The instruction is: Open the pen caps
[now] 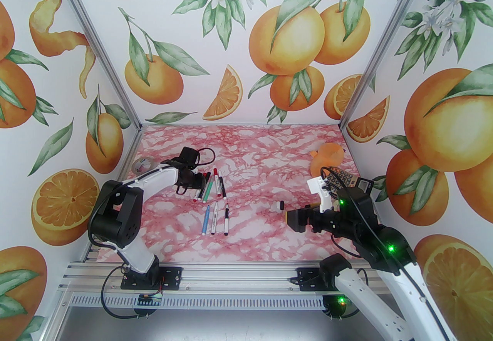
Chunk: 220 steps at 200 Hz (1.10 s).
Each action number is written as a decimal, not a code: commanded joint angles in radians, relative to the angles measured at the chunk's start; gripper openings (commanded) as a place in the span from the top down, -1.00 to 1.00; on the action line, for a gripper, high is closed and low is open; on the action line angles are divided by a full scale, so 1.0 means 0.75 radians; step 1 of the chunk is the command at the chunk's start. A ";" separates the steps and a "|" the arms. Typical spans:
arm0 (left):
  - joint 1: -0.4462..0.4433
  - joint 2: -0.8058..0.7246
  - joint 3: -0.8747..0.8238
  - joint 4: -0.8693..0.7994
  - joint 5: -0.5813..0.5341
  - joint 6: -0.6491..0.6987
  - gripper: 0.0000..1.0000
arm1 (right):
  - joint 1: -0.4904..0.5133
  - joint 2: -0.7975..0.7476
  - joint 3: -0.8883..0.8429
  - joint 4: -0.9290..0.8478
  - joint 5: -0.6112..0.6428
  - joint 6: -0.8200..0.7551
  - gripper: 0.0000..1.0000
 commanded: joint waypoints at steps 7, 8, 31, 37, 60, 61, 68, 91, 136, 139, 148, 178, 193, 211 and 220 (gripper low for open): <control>0.009 0.045 0.055 0.014 0.030 0.045 0.31 | 0.006 -0.006 -0.007 0.001 0.037 0.011 -0.99; 0.009 0.046 0.055 0.016 0.030 0.045 0.31 | 0.006 -0.006 -0.008 0.002 0.037 0.011 -0.99; 0.008 0.073 0.061 0.023 0.051 0.048 0.32 | 0.007 -0.002 -0.008 0.004 0.035 0.011 -0.99; 0.009 0.078 0.063 0.025 0.057 0.049 0.32 | 0.006 -0.001 -0.008 0.003 0.035 0.009 -0.99; 0.009 0.106 0.069 0.033 0.062 0.049 0.32 | 0.006 0.006 -0.007 0.002 0.033 0.009 -0.99; 0.010 0.107 0.069 0.032 0.061 0.049 0.32 | 0.006 0.007 -0.007 0.002 0.034 0.009 -0.99; 0.010 0.115 0.071 0.031 0.052 0.049 0.33 | 0.006 0.006 -0.007 0.004 0.033 0.009 -0.99; 0.008 0.126 0.078 0.016 0.008 0.043 0.36 | 0.007 0.010 -0.008 0.003 0.033 0.009 -0.99; 0.009 0.160 0.111 -0.057 -0.123 0.034 0.43 | 0.007 0.013 -0.009 0.003 0.035 0.011 -0.99; 0.008 0.163 0.112 -0.059 -0.129 0.033 0.43 | 0.007 0.013 -0.008 0.003 0.034 0.009 -0.99; 0.008 0.168 0.116 -0.065 -0.144 0.033 0.44 | 0.007 0.013 -0.010 0.003 0.035 0.011 -0.99; 0.009 0.191 0.129 -0.089 -0.195 0.037 0.49 | 0.006 0.010 -0.010 0.004 0.039 0.011 -0.99; 0.008 0.205 0.136 -0.105 -0.216 0.037 0.51 | 0.006 0.010 -0.010 0.003 0.041 0.013 -0.99; 0.008 0.220 0.148 -0.121 -0.227 0.033 0.60 | 0.006 0.009 -0.010 0.004 0.042 0.013 -0.99; 0.007 0.216 0.156 -0.127 -0.214 0.030 0.61 | 0.007 0.009 -0.009 0.003 0.041 0.013 -0.99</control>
